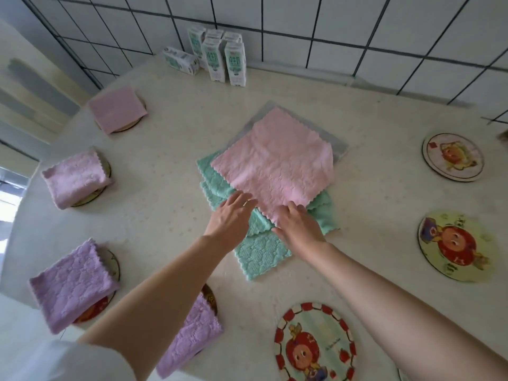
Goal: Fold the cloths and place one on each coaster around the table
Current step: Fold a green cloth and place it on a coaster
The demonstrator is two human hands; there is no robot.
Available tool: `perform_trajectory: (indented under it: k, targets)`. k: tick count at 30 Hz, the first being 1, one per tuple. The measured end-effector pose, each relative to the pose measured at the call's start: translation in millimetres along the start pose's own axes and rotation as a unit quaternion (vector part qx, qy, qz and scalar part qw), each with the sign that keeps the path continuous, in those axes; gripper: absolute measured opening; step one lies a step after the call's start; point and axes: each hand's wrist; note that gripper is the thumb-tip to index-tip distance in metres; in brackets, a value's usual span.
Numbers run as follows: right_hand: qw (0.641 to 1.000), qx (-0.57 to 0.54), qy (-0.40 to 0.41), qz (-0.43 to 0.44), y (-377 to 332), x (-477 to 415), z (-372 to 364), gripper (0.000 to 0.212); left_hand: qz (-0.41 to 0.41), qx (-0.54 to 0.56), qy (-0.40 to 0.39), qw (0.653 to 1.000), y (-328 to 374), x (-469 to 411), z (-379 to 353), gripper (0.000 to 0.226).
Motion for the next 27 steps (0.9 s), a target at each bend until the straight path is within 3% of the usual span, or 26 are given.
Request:
perform_trajectory:
  k: [4, 13, 18, 27]
  targets:
    - [0.997, 0.072, 0.001, -0.010, 0, -10, -5, 0.034, -0.038, -0.022, 0.005, 0.999, -4, -22, -9, 0.057]
    - [0.993, -0.027, 0.119, 0.008, 14, -19, 23, 0.007, -0.039, 0.014, -0.033, 0.999, -6, -56, -10, 0.047]
    - [0.980, -0.057, 0.190, 0.025, 28, -13, 61, 0.006, -0.035, 0.023, 0.001, 0.999, -13, -87, 1, 0.036]
    - [0.949, -0.113, 0.292, -0.047, 86, -29, 121, 0.021, 0.167, 0.127, -0.035, 0.977, -30, -144, 59, 0.041]
Point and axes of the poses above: each hand's wrist, its own x-axis away from the middle knuckle, its own z-axis out of the back of the hand, y = z × x, and after that the axes turned 10 degrees about z, right-handed
